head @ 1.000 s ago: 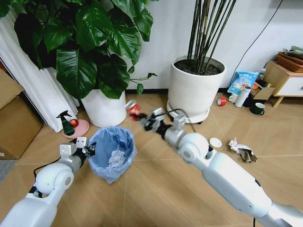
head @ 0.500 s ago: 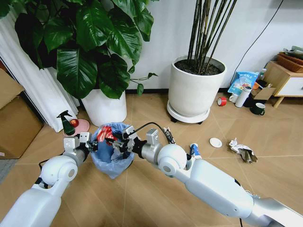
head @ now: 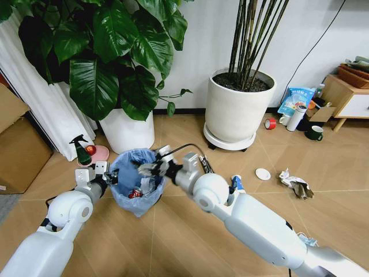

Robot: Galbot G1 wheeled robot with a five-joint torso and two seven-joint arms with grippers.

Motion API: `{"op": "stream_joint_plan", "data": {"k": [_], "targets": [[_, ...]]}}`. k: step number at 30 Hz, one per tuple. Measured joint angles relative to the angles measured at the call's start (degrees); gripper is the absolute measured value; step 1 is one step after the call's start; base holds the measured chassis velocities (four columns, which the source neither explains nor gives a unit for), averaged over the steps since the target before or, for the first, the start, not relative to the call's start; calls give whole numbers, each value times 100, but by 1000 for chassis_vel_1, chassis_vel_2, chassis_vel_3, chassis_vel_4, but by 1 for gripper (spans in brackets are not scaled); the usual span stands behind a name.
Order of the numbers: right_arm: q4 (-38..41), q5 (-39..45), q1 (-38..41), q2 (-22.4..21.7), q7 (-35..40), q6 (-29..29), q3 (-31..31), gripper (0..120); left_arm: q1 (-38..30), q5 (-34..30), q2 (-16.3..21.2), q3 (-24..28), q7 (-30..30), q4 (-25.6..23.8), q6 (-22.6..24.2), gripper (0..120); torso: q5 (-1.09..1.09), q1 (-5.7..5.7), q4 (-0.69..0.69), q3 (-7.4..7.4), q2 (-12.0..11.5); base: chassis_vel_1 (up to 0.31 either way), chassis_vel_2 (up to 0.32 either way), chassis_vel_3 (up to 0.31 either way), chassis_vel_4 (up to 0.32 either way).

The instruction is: Pick up the trash bin and place the garbage on the floor into it.

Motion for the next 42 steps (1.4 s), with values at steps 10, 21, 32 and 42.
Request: {"op": "stream_joint_plan", "data": {"k": [10, 21, 32, 42], "targets": [[66, -1130, -1723, -409, -273, 291, 2126, 100, 544, 273, -127, -257, 111, -337, -118, 0, 1, 0, -1, -1, 0, 0, 0, 0, 0], [269, -1880, -2992, 106, -416, 707, 3597, 100, 916, 819, -305, -384, 145, -701, -273, 0, 3, -1, -1, -1, 0, 0, 0, 0, 0], [657, -1940, -3682, 181, -438, 805, 4011, 100, 1070, 1049, -428, -362, 147, -883, -303, 0, -1, 0, 0, 0, 0, 0, 0, 0, 0], [539, -1941, -3492, 247, -438, 782, 3862, 100, 1096, 1035, -383, -394, 189, -891, -325, 0, 0, -1, 0, 0, 0, 0, 0, 0, 0]]}}
